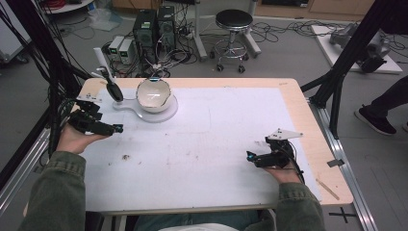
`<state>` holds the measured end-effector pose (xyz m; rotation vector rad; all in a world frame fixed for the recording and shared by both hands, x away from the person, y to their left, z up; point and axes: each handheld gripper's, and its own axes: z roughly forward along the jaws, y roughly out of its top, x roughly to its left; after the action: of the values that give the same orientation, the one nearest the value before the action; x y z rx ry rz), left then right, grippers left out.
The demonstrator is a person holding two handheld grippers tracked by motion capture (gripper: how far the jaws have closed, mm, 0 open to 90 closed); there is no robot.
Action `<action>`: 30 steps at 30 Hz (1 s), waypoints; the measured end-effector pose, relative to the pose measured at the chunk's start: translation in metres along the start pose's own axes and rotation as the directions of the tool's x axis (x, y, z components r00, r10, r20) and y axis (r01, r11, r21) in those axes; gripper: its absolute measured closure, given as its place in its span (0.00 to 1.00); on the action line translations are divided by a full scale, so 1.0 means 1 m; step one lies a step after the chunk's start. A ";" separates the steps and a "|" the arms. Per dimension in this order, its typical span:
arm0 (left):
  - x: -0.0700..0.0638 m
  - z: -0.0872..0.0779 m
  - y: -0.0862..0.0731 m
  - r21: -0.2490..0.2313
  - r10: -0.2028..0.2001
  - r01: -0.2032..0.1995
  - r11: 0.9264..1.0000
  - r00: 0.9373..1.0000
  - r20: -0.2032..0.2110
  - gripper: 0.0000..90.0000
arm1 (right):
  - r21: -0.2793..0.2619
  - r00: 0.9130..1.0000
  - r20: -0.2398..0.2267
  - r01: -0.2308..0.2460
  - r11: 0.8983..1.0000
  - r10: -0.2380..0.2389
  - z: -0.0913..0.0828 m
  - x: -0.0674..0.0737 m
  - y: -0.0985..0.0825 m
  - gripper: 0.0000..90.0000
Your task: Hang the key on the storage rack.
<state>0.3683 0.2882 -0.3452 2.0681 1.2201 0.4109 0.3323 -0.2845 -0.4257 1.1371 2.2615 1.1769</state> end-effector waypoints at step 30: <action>-0.029 -0.005 -0.095 -0.118 -0.012 0.015 0.993 1.000 0.026 0.03 | 0.007 1.000 0.001 0.016 1.000 -0.016 0.002 0.001 0.000 0.00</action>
<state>0.2896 0.2958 -0.4058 1.9574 1.1662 0.4397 0.3330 -0.2828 -0.4268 1.1191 2.2718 1.1631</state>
